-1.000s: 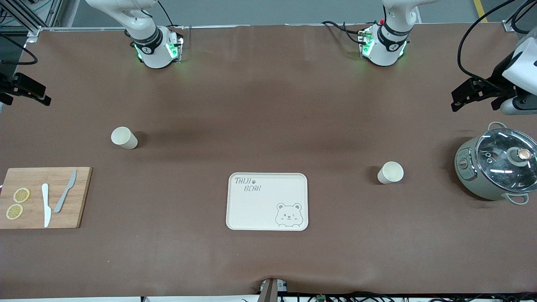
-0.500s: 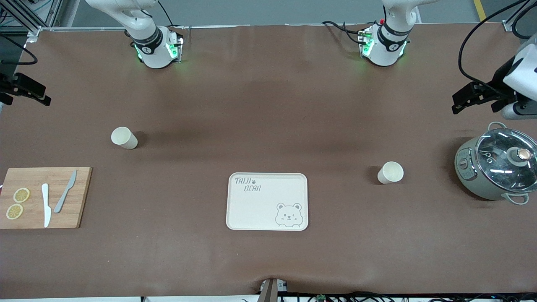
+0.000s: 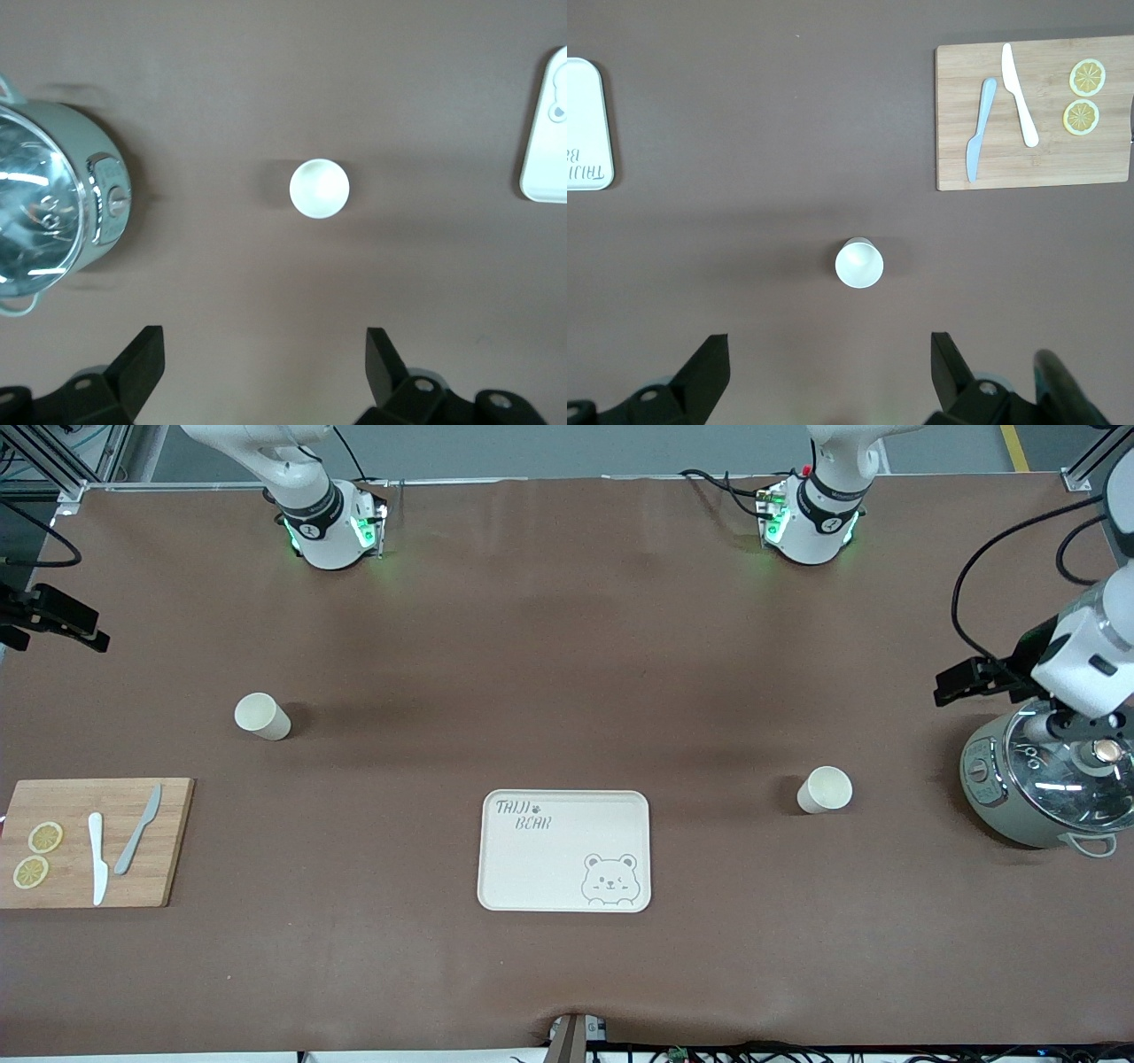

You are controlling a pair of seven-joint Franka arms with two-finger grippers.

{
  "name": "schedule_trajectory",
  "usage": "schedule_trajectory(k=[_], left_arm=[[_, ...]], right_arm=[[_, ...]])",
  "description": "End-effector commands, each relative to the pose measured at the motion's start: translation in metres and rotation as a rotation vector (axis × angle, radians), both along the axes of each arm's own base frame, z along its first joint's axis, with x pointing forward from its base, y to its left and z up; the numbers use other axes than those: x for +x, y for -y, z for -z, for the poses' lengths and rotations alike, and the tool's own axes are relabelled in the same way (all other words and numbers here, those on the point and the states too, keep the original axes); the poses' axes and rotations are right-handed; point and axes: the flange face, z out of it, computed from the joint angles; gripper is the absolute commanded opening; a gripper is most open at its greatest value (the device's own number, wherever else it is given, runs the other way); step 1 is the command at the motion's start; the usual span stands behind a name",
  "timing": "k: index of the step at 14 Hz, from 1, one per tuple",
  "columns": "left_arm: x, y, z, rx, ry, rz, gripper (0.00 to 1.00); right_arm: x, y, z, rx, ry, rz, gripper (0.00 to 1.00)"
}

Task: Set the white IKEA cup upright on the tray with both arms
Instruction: 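Move the left gripper down toward the white paper cup near the pot, then lower the left gripper around the cup while the right gripper reaches the other cup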

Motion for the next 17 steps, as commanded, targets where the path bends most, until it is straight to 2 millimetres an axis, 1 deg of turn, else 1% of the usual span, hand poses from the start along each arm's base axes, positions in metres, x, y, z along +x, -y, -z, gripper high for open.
schedule_trajectory(k=[1,3,5,7,10,11,12,13,14,15,16,17], left_arm=[[0.022,-0.009,0.032,-0.024,0.002,-0.017,1.00],[0.036,-0.010,0.060,-0.040,0.001,-0.017,1.00],[0.043,-0.009,0.087,-0.050,-0.029,-0.015,1.00],[0.039,-0.004,0.118,-0.051,-0.032,-0.013,1.00],[0.026,0.001,0.160,-0.045,-0.035,-0.039,1.00],[0.022,0.001,0.170,-0.044,-0.035,-0.041,1.00],[0.018,0.002,0.180,-0.044,-0.041,-0.043,1.00],[0.014,0.004,0.190,-0.044,-0.040,-0.039,1.00],[0.013,0.005,0.198,-0.046,-0.029,-0.043,1.00],[0.015,0.006,0.206,-0.051,-0.016,-0.046,1.00],[0.015,0.008,0.221,-0.056,-0.015,-0.044,1.00],[0.012,0.006,0.234,-0.060,-0.007,-0.049,1.00]], right_arm=[[0.007,0.002,0.002,0.015,-0.005,-0.002,1.00],[0.016,0.003,0.018,0.018,-0.028,0.002,1.00],[0.023,0.004,0.033,0.017,-0.054,0.003,1.00],[0.024,0.004,0.035,0.019,-0.059,0.005,1.00],[0.027,0.004,0.041,0.018,-0.069,-0.004,1.00],[0.028,0.005,0.043,0.018,-0.072,-0.003,1.00],[0.031,0.006,0.053,0.019,-0.092,-0.001,1.00],[0.033,0.010,0.062,0.021,-0.114,0.010,1.00],[0.032,0.019,0.065,0.022,-0.120,0.025,1.00],[0.033,0.025,0.068,0.024,-0.124,0.036,1.00],[0.037,0.031,0.084,0.026,-0.154,0.050,1.00],[0.041,0.045,0.101,0.031,-0.184,0.075,1.00]])
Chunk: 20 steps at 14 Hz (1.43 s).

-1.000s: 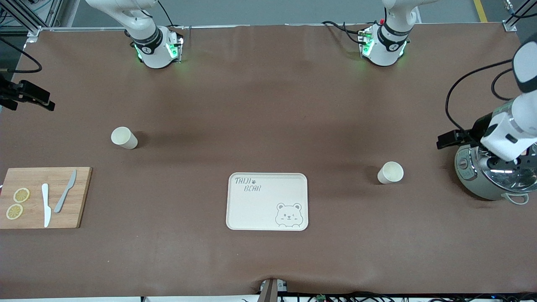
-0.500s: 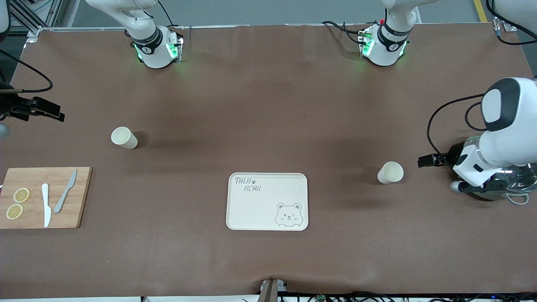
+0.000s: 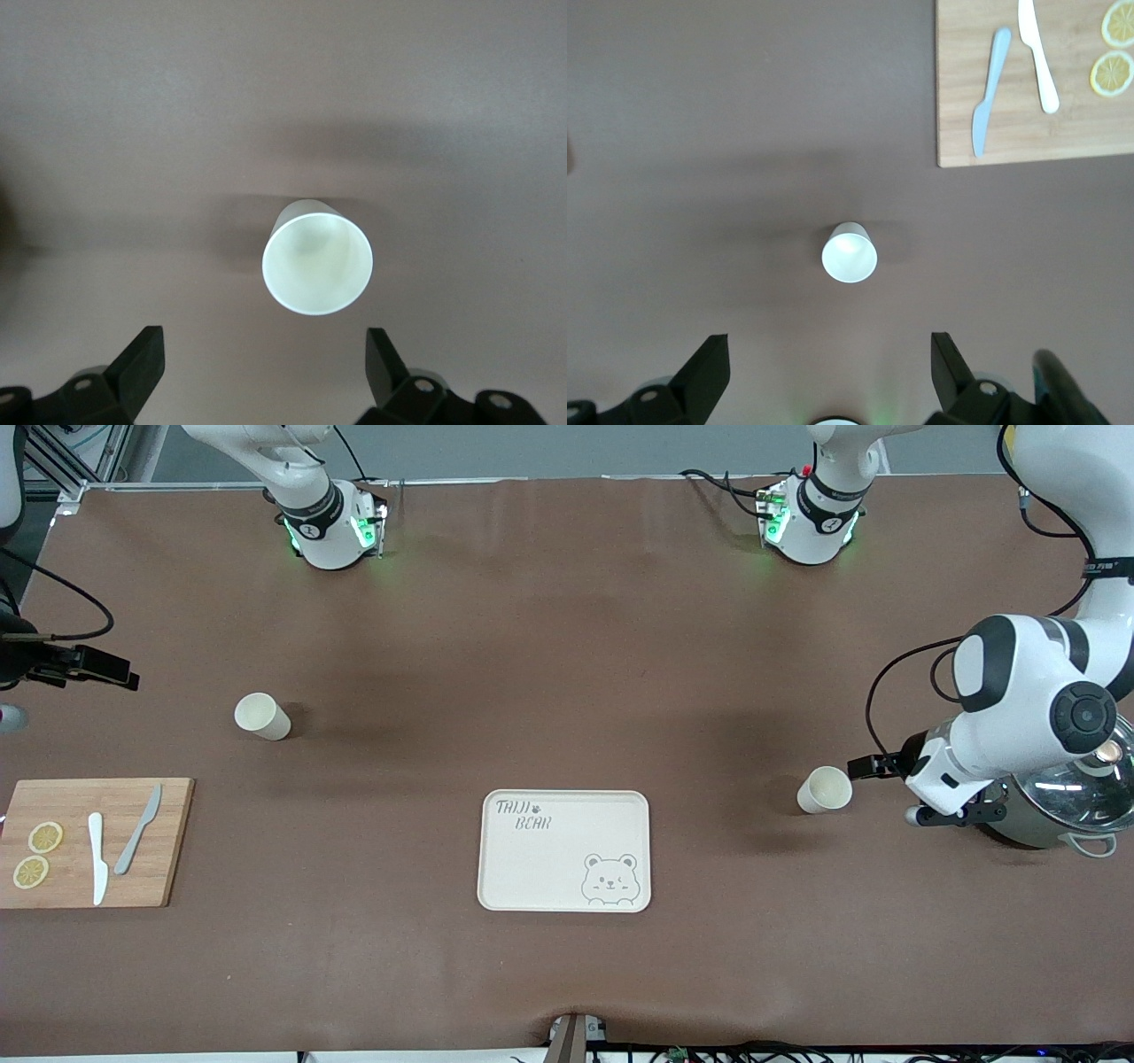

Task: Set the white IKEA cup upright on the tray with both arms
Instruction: 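Lower the left gripper around the cup while the right gripper reaches the other cup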

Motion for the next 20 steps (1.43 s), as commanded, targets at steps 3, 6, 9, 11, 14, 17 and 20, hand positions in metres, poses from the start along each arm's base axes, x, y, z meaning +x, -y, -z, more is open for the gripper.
schedule_trajectory(k=[3,6,9,11,14,17,20], left_arm=[[-0.009,0.003,0.052,-0.019,0.038,-0.024,1.00],[-0.011,0.005,0.075,-0.028,0.007,-0.022,1.00],[-0.008,-0.002,0.078,-0.030,0.006,-0.031,0.99],[-0.004,-0.003,0.079,-0.031,0.011,-0.032,0.93],[-0.001,-0.003,0.091,-0.037,0.000,-0.033,0.81],[0.000,-0.005,0.096,-0.039,-0.006,-0.037,0.60],[0.000,-0.005,0.104,-0.043,-0.018,-0.038,0.34]], right_arm=[[0.011,0.038,0.044,0.023,-0.078,0.065,1.00],[0.016,0.063,0.077,0.033,-0.134,0.101,1.00],[0.017,0.082,0.092,0.032,-0.141,0.141,1.00],[0.012,0.088,0.130,0.047,-0.181,0.158,1.00],[-0.012,0.101,0.178,0.036,-0.077,0.192,1.00],[-0.041,0.092,0.207,0.046,-0.010,0.210,1.00],[-0.058,0.087,0.239,0.041,0.046,0.186,1.00]])
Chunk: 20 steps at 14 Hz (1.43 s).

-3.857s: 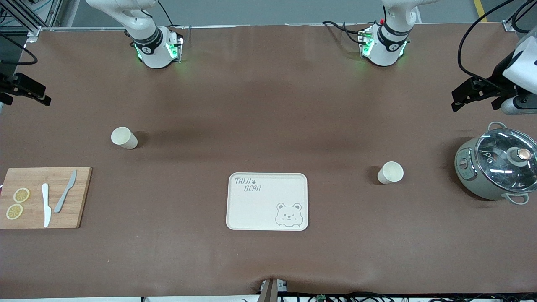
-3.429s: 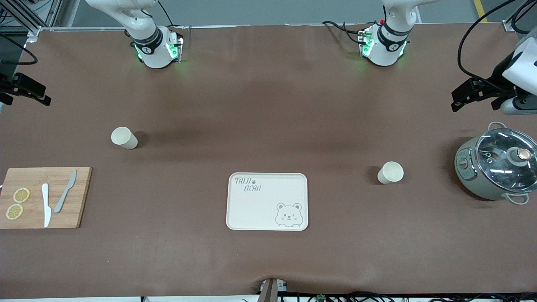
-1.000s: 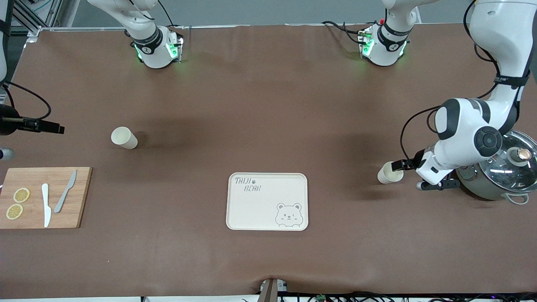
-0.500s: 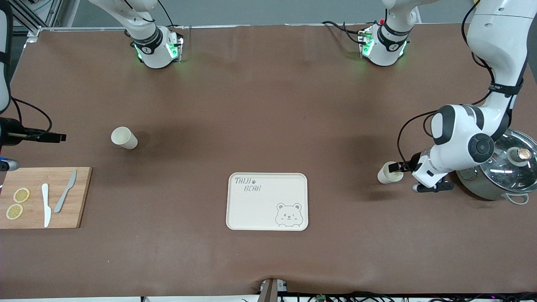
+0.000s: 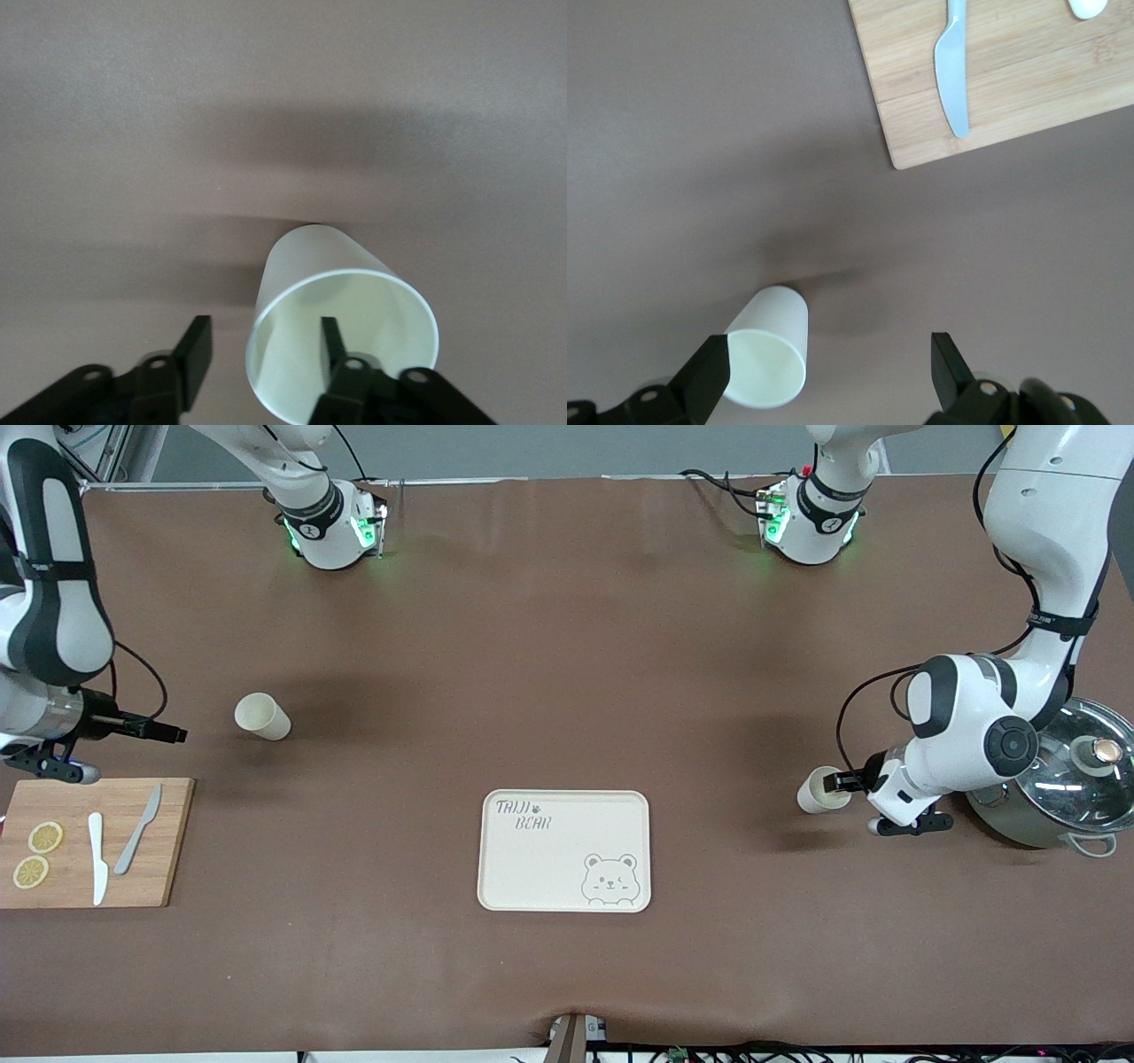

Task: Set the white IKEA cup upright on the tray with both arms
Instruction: 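Close the left gripper on its cup while the right gripper grasps the other cup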

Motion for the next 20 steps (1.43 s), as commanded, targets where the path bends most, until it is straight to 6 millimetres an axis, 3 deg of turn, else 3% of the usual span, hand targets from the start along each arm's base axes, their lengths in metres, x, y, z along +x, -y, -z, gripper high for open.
schedule_trajectory(k=[1,3,4,7,13,15,17,19,20], left_arm=[[0.006,-0.002,0.002,-0.002,0.005,-0.011,0.24],[0.008,0.000,0.001,-0.003,0.008,-0.009,0.01],[0.010,0.001,0.000,-0.003,0.013,-0.010,0.00],[0.013,0.002,0.000,-0.006,0.015,-0.012,0.00],[0.031,0.015,-0.026,-0.009,0.069,0.015,0.00],[0.036,0.044,-0.042,-0.011,0.076,0.056,0.00],[0.046,0.084,-0.066,-0.009,0.068,0.091,0.00],[0.058,0.109,-0.079,-0.019,0.079,0.059,0.00],[0.060,0.134,-0.083,-0.033,0.084,0.069,0.00]], right_arm=[[-0.031,-0.009,0.016,0.021,0.024,-0.013,1.00],[-0.036,-0.011,0.024,0.041,0.022,0.002,0.98],[-0.040,-0.012,0.030,0.048,0.010,-0.008,0.98],[-0.051,-0.017,0.047,0.083,-0.020,-0.062,0.81],[-0.065,-0.024,0.064,0.152,-0.035,-0.025,0.72],[-0.064,-0.023,0.064,0.145,-0.019,-0.024,0.72],[-0.067,-0.024,0.067,0.149,-0.027,-0.030,0.61],[-0.070,-0.026,0.071,0.152,-0.036,-0.031,0.58],[-0.072,-0.026,0.072,0.152,-0.037,-0.027,0.54]])
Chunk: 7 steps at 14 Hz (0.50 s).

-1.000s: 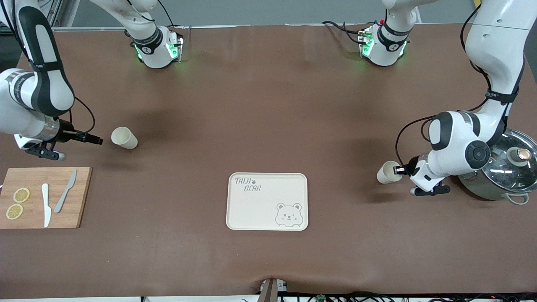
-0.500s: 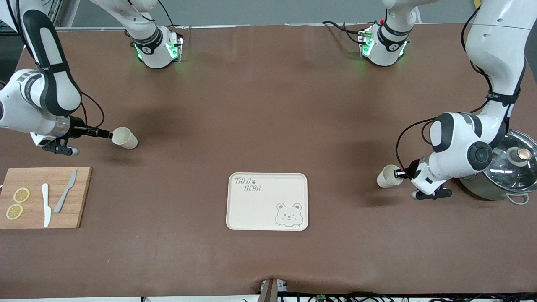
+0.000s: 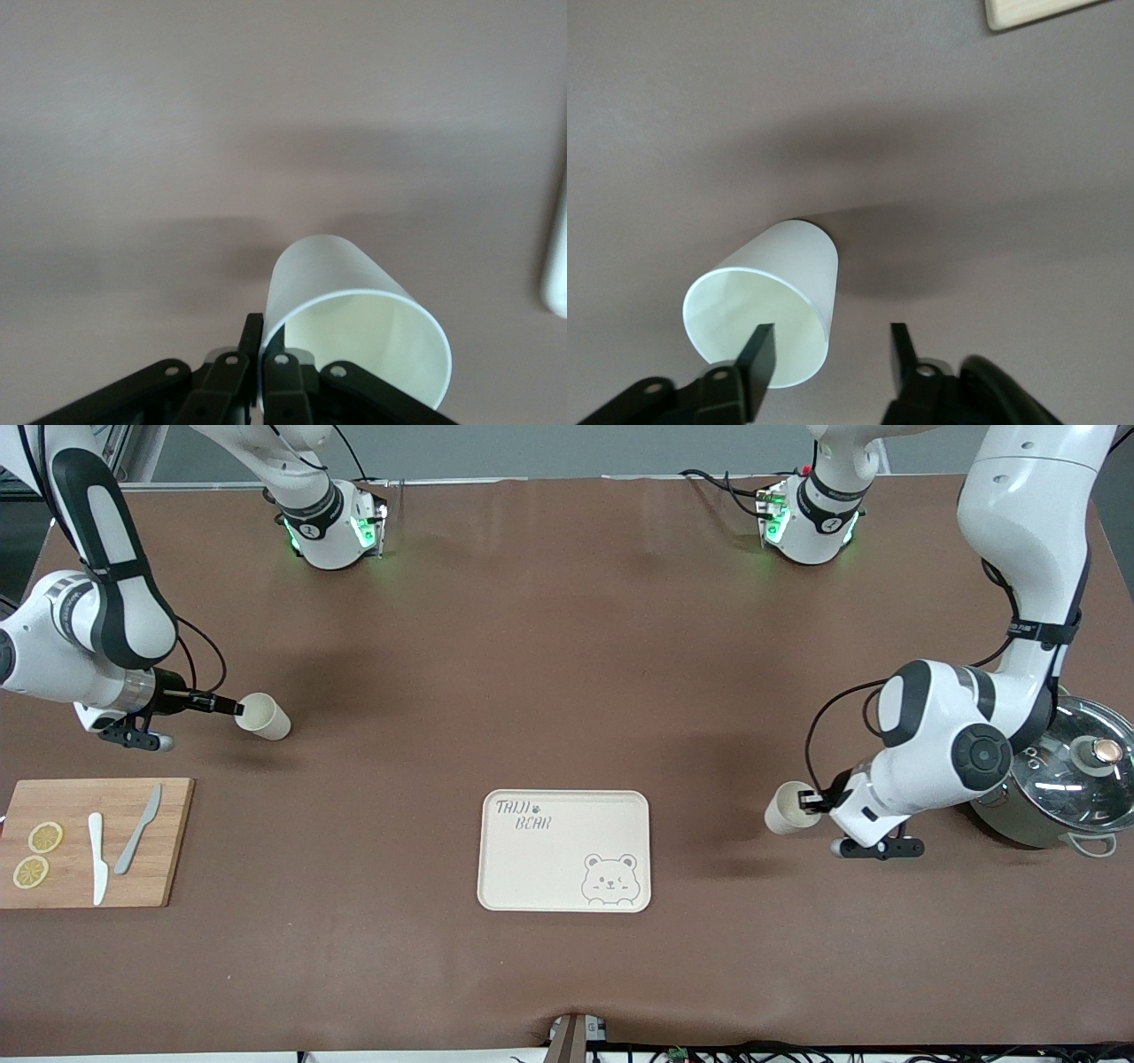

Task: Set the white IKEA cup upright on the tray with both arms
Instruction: 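Carry the held cup with the left gripper over the tray's bear corner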

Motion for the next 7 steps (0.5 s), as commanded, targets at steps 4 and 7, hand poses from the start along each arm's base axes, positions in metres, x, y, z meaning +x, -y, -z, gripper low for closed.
schedule_trajectory(k=[4,7], left_arm=[[0.020,0.118,-0.009,-0.037,0.007,-0.110,0.00],[0.024,0.146,-0.003,-0.057,0.004,-0.148,0.00]], right_arm=[[-0.016,-0.005,0.013,0.010,0.047,0.018,0.51],[-0.022,-0.008,0.018,0.031,0.040,0.030,0.32]])
